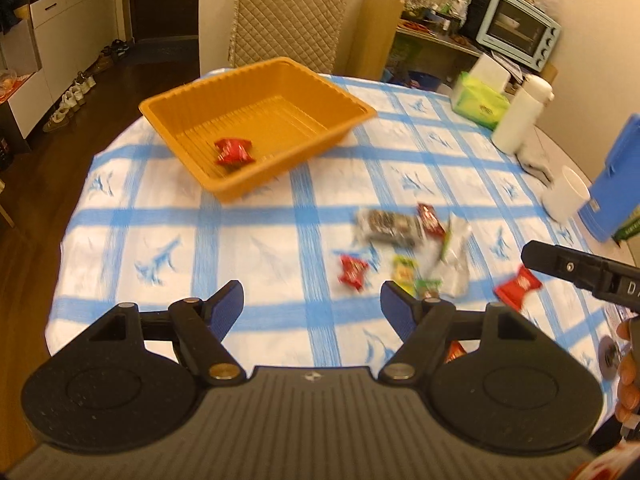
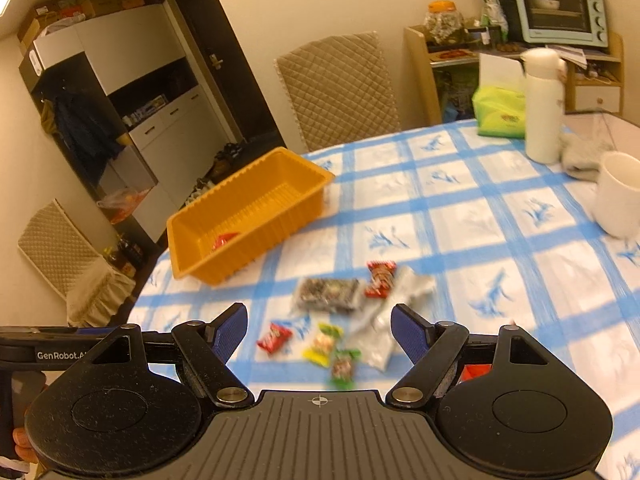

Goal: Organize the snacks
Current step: 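Move the left gripper to the red wrapped candy and grasp it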

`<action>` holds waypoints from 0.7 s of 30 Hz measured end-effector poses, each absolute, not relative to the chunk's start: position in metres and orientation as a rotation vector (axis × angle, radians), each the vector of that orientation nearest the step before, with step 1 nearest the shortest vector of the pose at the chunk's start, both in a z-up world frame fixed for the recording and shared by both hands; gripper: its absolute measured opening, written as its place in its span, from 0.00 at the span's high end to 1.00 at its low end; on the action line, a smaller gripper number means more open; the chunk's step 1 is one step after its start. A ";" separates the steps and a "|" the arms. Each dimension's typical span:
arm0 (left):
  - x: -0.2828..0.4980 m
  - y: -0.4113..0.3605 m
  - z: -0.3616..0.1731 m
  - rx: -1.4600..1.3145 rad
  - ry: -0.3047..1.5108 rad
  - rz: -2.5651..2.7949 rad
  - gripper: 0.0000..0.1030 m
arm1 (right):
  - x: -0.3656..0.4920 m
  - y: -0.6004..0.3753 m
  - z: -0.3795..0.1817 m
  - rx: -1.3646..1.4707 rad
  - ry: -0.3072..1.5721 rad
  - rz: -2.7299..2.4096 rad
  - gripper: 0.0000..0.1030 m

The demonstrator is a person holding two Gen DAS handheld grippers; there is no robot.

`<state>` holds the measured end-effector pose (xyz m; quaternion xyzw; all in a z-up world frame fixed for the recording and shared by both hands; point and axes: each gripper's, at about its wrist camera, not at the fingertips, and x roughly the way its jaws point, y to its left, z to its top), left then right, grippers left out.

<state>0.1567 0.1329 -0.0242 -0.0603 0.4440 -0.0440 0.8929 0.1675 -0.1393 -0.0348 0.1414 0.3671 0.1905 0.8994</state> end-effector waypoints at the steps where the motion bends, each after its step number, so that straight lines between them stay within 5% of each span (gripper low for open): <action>1: 0.151 0.131 -0.026 -0.124 0.923 -0.095 0.29 | 0.162 -0.143 -0.037 0.292 0.764 0.389 0.24; 21: 0.101 0.060 -0.060 -0.053 0.972 -0.273 0.29 | 0.101 -0.199 -0.070 0.306 0.866 0.274 0.24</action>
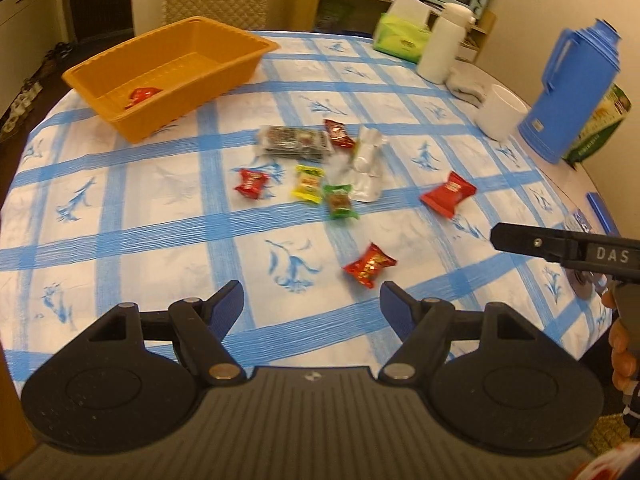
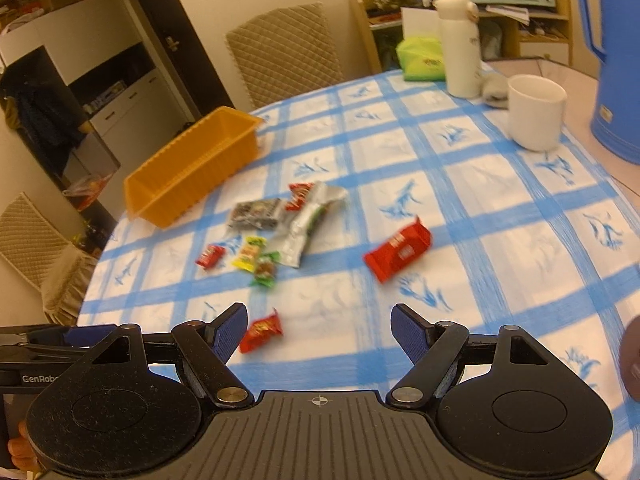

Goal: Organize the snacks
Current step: 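Move the left gripper to the red wrapped candy and grasp it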

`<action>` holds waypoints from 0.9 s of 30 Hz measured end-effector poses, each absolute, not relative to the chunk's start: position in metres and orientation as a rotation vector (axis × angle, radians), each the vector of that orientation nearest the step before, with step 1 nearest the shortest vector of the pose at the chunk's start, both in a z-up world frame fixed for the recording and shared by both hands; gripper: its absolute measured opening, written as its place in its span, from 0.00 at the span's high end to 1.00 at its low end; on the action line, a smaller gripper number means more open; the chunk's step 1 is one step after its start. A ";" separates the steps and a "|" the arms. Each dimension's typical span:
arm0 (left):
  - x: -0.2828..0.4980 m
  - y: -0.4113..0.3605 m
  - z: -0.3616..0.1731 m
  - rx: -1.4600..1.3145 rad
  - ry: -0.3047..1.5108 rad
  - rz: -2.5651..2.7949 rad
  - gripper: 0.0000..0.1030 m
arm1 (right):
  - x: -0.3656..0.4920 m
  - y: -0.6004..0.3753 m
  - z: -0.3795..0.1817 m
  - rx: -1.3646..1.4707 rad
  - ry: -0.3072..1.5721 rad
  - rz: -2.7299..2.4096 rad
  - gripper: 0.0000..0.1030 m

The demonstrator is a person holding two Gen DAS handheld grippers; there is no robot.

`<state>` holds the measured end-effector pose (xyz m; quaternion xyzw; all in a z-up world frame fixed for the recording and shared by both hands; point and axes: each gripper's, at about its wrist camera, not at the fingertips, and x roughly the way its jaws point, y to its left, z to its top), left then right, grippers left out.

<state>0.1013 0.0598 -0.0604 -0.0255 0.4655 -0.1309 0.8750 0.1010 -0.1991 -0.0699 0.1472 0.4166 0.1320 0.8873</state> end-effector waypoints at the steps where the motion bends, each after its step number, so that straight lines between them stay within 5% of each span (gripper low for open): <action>1: 0.102 0.056 -0.062 -0.046 0.971 -0.287 0.29 | 0.100 -0.201 -0.072 0.306 0.872 0.267 0.24; 20: 0.122 0.002 -0.102 0.170 0.945 -0.478 0.41 | 0.100 -0.226 -0.101 0.331 0.947 0.164 0.24; 27: 0.138 -0.009 -0.117 0.238 0.951 -0.523 0.52 | 0.103 -0.231 -0.107 0.347 0.965 0.135 0.24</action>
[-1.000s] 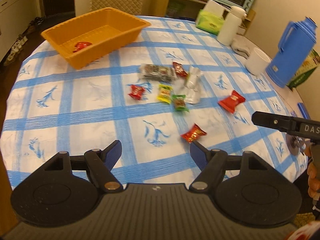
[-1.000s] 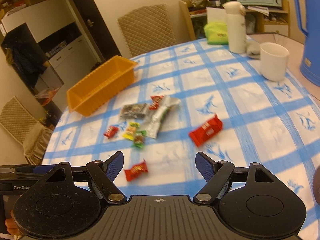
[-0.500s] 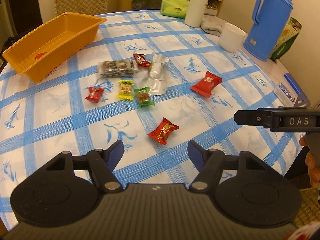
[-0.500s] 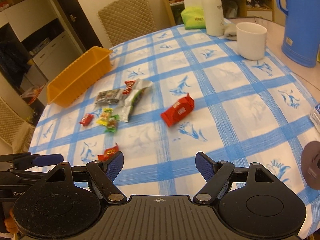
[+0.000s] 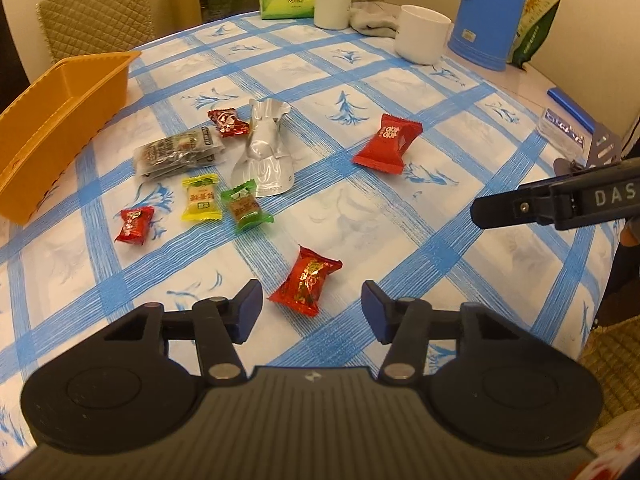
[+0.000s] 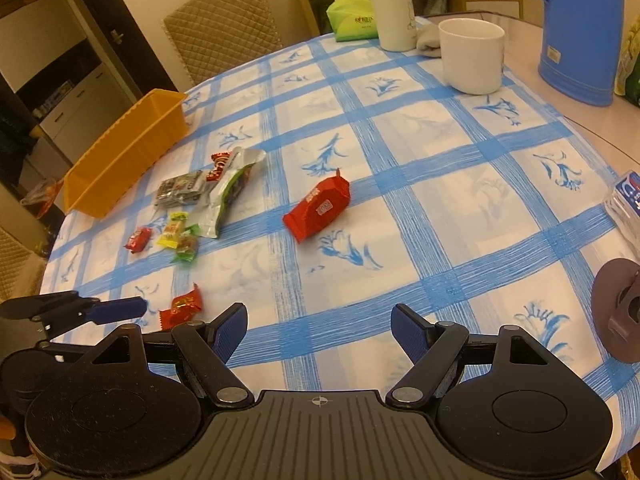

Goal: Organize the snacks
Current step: 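Move the left gripper to the red wrapped candy and grasp it, then grasp the silver foil pack with the right gripper while the left holds the candy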

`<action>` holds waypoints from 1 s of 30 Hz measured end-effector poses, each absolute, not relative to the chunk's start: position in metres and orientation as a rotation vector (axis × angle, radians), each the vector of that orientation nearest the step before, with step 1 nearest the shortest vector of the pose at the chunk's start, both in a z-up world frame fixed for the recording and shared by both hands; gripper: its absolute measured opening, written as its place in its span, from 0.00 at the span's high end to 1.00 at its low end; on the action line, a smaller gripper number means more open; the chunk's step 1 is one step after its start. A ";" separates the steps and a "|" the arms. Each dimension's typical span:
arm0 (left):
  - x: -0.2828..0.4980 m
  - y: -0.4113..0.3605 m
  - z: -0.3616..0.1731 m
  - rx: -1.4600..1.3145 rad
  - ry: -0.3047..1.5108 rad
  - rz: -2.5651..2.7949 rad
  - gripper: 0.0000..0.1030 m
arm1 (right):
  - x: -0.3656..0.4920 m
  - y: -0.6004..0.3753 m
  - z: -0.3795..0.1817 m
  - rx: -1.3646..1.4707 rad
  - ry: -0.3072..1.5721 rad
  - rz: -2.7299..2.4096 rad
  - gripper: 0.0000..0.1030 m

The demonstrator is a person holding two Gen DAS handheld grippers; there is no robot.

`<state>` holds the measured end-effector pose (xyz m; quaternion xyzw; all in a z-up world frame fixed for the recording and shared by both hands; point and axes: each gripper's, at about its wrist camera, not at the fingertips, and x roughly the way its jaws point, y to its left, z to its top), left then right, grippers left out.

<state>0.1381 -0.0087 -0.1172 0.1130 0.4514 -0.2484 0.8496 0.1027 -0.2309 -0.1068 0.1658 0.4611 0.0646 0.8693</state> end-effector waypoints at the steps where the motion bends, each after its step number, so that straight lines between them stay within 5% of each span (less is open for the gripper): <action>1: 0.141 -0.010 -0.119 0.247 0.954 -0.528 0.52 | 0.103 -0.231 -0.107 0.349 0.967 0.132 0.24; 8: 0.156 -0.015 -0.130 0.291 0.976 -0.548 0.59 | 0.106 -0.231 -0.111 0.362 0.980 0.113 0.24; 17: 0.163 -0.015 -0.133 0.278 0.987 -0.571 0.80 | 0.111 -0.226 -0.112 0.366 0.981 0.113 0.24; 30: 0.163 0.021 -0.118 0.189 0.982 -0.539 0.82 | 0.137 -0.199 -0.103 0.343 0.939 0.185 0.24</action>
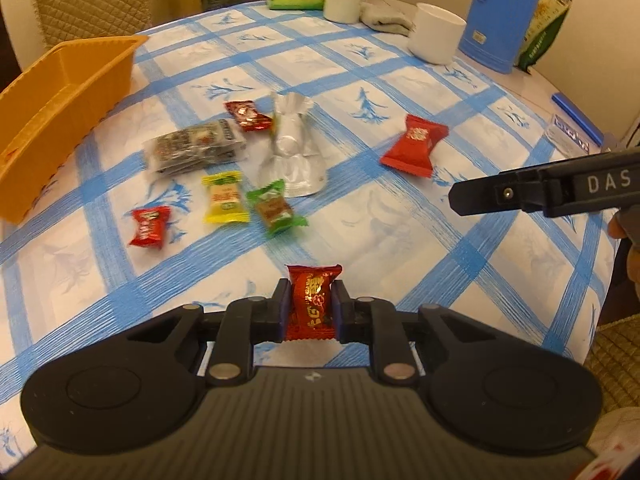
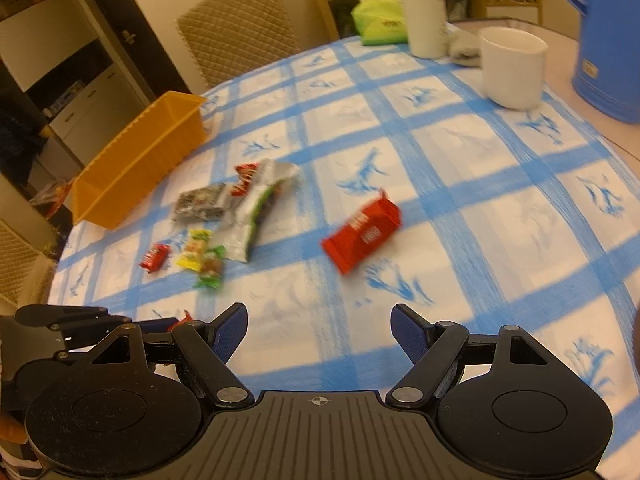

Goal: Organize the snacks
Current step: 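Grasp the silver foil pack with the right gripper while the left holds the candy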

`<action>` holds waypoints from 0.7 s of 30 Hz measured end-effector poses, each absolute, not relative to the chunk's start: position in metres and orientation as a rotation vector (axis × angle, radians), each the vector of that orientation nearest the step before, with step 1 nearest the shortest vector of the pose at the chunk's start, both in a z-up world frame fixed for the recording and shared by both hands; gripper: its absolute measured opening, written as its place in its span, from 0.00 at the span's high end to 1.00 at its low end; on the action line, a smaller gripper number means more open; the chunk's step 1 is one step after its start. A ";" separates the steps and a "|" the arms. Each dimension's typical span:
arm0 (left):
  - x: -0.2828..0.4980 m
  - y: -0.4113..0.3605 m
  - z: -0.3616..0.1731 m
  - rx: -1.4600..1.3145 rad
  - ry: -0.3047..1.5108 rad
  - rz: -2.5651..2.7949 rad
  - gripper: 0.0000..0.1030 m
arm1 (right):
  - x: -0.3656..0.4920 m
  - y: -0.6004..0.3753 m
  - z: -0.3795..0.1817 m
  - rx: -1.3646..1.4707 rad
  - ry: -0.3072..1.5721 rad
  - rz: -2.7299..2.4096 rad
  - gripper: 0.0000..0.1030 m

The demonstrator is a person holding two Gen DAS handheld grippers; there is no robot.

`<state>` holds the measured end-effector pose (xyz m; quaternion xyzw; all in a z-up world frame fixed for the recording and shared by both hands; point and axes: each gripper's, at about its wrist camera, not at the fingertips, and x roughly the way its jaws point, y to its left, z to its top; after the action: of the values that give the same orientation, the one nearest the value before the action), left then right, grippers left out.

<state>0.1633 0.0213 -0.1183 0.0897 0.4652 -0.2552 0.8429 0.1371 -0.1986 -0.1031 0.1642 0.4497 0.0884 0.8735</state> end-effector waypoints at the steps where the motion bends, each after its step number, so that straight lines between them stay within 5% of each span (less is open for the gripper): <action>1: 0.163 0.027 -0.116 0.180 0.978 -0.526 0.82 | 0.139 -0.195 -0.102 0.336 0.931 0.195 0.24; 14: 0.173 0.106 -0.095 0.068 0.942 -0.310 0.82 | 0.199 -0.151 -0.105 0.283 0.881 0.283 0.24; 21: 0.176 0.134 -0.093 0.031 0.941 -0.235 0.82 | 0.233 -0.139 -0.115 0.285 0.893 0.279 0.42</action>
<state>0.1758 0.1336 -0.0930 0.0150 0.4521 -0.1127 0.8847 0.2326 -0.1387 -0.1154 0.1368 0.4290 0.1339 0.8828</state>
